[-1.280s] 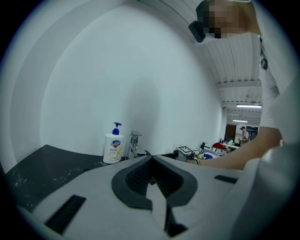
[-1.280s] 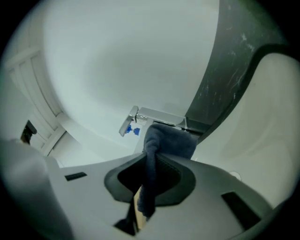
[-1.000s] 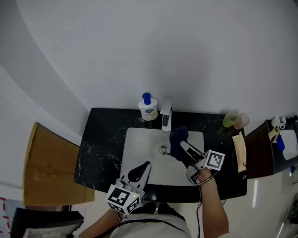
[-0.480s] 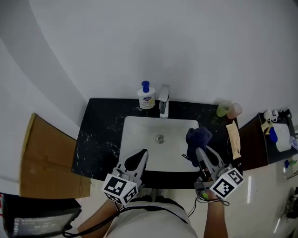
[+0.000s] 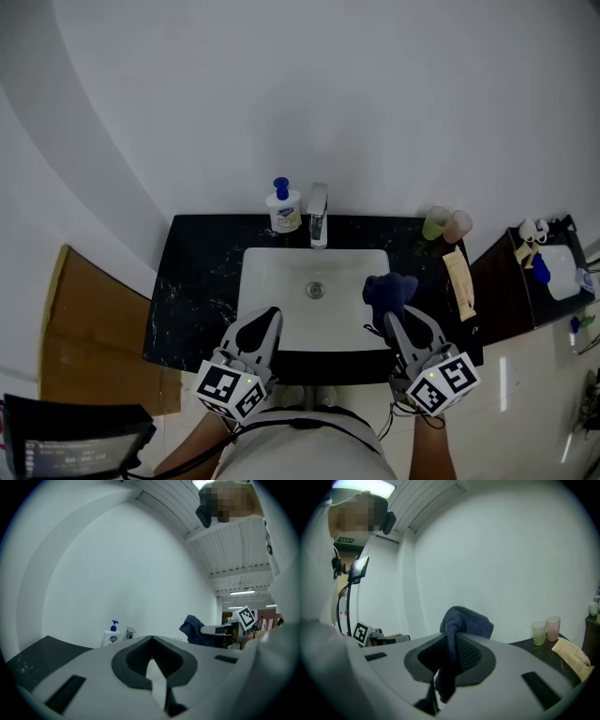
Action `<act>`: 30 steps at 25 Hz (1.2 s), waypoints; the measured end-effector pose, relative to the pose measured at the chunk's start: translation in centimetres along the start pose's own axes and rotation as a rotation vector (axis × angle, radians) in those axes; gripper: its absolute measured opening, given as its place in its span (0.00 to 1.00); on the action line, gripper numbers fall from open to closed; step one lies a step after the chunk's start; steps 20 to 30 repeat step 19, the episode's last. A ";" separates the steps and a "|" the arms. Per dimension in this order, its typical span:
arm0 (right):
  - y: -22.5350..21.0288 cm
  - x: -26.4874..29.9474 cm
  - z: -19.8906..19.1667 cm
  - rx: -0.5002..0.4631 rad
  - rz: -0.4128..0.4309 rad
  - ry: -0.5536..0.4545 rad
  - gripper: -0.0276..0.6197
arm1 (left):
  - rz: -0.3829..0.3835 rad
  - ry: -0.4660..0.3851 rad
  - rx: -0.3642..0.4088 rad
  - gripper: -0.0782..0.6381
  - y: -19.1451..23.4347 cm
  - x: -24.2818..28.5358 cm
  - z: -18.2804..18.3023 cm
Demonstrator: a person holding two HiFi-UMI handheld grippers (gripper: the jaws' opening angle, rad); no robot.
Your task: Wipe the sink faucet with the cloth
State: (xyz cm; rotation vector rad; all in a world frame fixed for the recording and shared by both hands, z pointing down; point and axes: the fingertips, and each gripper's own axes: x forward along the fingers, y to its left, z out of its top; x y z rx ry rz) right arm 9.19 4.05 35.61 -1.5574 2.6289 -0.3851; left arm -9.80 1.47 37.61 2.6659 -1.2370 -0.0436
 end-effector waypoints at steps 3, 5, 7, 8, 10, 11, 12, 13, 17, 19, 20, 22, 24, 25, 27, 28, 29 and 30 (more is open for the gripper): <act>0.1 0.0 0.1 -0.006 -0.001 0.002 0.12 | 0.001 0.000 0.000 0.11 -0.1 -0.1 0.1; 0.1 -0.1 0.1 -0.002 -0.002 0.000 0.12 | 0.002 -0.001 0.000 0.11 -0.1 -0.2 0.1; 0.1 -0.1 0.2 0.002 -0.004 -0.003 0.12 | 0.001 -0.001 0.001 0.11 0.0 -0.1 0.1; 0.0 -0.1 0.1 0.005 -0.005 -0.004 0.12 | 0.000 -0.001 0.002 0.11 0.0 -0.2 0.1; -0.1 -0.2 0.1 0.015 -0.008 -0.004 0.12 | 0.001 -0.001 0.001 0.11 -0.1 -0.2 0.1; -0.1 -0.3 0.1 0.018 -0.008 -0.005 0.12 | 0.000 -0.002 0.001 0.11 -0.2 -0.2 0.1; -0.1 -0.3 0.3 0.018 -0.007 -0.006 0.12 | -0.002 -0.003 0.002 0.11 -0.3 -0.2 0.2; -0.1 -0.3 0.4 0.014 -0.005 -0.008 0.12 | -0.004 -0.004 0.003 0.11 -0.4 -0.2 0.3; 0.0 -0.1 0.7 0.006 -0.001 -0.010 0.12 | -0.003 0.000 0.001 0.11 -0.4 -0.1 0.4; 0.1 0.0 0.8 0.007 -0.003 -0.008 0.12 | 0.000 0.003 -0.001 0.11 -0.3 -0.1 0.4; 0.1 0.0 0.8 0.007 -0.003 -0.008 0.12 | 0.000 0.003 -0.001 0.11 -0.3 -0.1 0.4; 0.1 0.0 0.8 0.007 -0.003 -0.008 0.12 | 0.000 0.003 -0.001 0.11 -0.3 -0.1 0.4; 0.1 0.0 0.8 0.007 -0.003 -0.008 0.12 | 0.000 0.003 -0.001 0.11 -0.3 -0.1 0.4; 0.1 0.0 0.8 0.007 -0.003 -0.008 0.12 | 0.000 0.003 -0.001 0.11 -0.3 -0.1 0.4; 0.1 0.0 0.8 0.007 -0.003 -0.008 0.12 | 0.000 0.003 -0.001 0.11 -0.3 -0.1 0.4; 0.1 0.0 0.8 0.007 -0.003 -0.008 0.12 | 0.000 0.003 -0.001 0.11 -0.3 -0.1 0.4; 0.1 0.0 0.8 0.007 -0.003 -0.008 0.12 | 0.000 0.003 -0.001 0.11 -0.3 -0.1 0.4; 0.1 0.0 0.8 0.007 -0.003 -0.008 0.12 | 0.000 0.003 -0.001 0.11 -0.3 -0.1 0.4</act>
